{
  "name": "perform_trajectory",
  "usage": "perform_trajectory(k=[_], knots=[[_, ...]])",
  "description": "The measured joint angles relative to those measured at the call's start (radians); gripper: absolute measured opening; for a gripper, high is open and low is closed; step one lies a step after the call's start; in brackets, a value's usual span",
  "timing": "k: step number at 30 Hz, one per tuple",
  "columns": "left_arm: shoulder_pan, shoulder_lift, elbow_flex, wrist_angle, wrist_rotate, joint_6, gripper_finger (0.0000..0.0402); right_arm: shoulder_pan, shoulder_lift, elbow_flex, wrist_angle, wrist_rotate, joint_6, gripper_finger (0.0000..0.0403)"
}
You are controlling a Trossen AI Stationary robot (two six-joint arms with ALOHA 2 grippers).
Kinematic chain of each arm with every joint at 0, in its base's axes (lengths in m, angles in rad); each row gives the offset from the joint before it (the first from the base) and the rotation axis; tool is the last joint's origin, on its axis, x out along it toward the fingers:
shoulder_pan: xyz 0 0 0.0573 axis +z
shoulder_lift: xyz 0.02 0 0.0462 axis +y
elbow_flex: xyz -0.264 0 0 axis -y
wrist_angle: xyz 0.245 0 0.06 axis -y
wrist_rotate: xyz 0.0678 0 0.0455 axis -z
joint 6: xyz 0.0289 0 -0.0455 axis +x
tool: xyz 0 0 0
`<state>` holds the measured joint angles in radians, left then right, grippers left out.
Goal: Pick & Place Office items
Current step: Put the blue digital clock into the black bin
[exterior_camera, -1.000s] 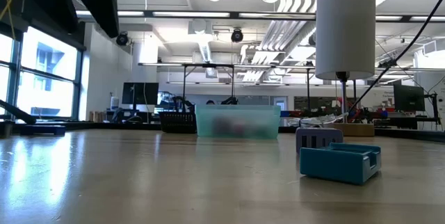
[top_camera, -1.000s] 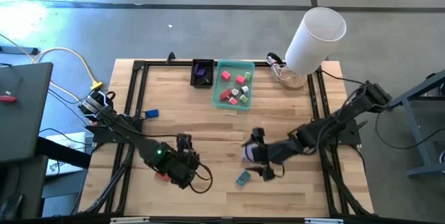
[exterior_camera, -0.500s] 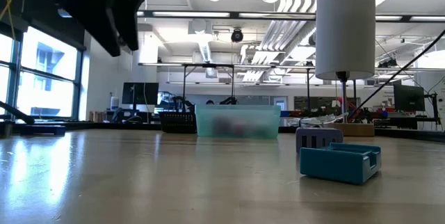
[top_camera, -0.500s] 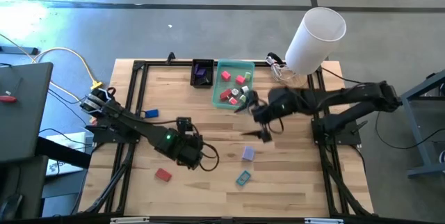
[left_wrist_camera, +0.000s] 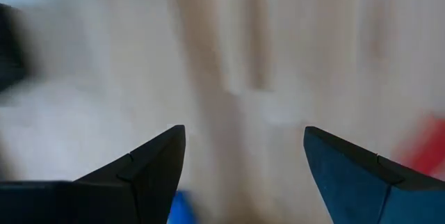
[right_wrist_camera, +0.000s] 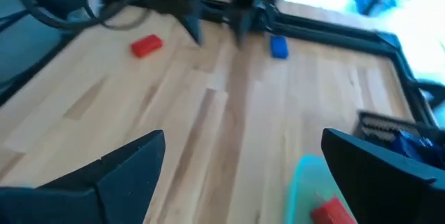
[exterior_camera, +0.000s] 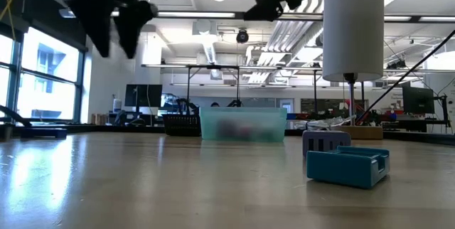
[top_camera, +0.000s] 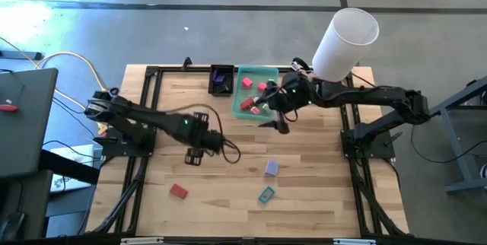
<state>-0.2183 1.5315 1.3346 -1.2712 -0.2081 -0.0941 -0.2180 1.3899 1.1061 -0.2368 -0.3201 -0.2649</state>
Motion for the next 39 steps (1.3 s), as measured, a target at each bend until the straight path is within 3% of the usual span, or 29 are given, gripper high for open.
perform_trajectory(k=[3, 6, 12, 17, 20, 29, 36, 39], knots=[[0.052, -0.054, 0.000, -0.050, 0.209, -0.045, 0.0284, 0.003, 0.000, 0.000, 0.002, 0.037, 0.042, 0.0375], [0.074, -0.116, -0.015, -0.070, 0.273, -0.188, 0.0284, 0.010, -0.002, 0.000, 0.003, 0.041, 0.070, 0.0375], [0.017, -0.243, -0.131, -0.068, 0.104, -0.395, 0.0284, 0.024, 0.004, 0.000, 0.004, 0.027, 0.091, 0.0375], [-0.011, -0.321, -0.265, -0.070, -0.141, -0.464, 0.0284, 0.065, 0.049, -0.003, 0.001, -0.015, 0.135, 0.0375], [0.007, -0.334, -0.299, -0.071, -0.210, -0.480, 0.0284, 0.103, 0.072, -0.004, 0.005, -0.015, 0.178, 0.0375], [0.059, -0.326, -0.306, -0.068, -0.217, -0.410, 0.0284, 0.248, 0.073, -0.004, 0.054, 0.261, 0.339, 0.0375], [0.091, -0.326, -0.317, -0.048, -0.220, -0.435, 0.0284, 0.295, 0.073, -0.004, 0.083, 0.300, 0.393, 0.0375], [0.132, -0.325, -0.321, -0.043, -0.130, -0.450, 0.0284, 0.311, 0.073, -0.004, 0.080, 0.300, 0.430, 0.0375]])
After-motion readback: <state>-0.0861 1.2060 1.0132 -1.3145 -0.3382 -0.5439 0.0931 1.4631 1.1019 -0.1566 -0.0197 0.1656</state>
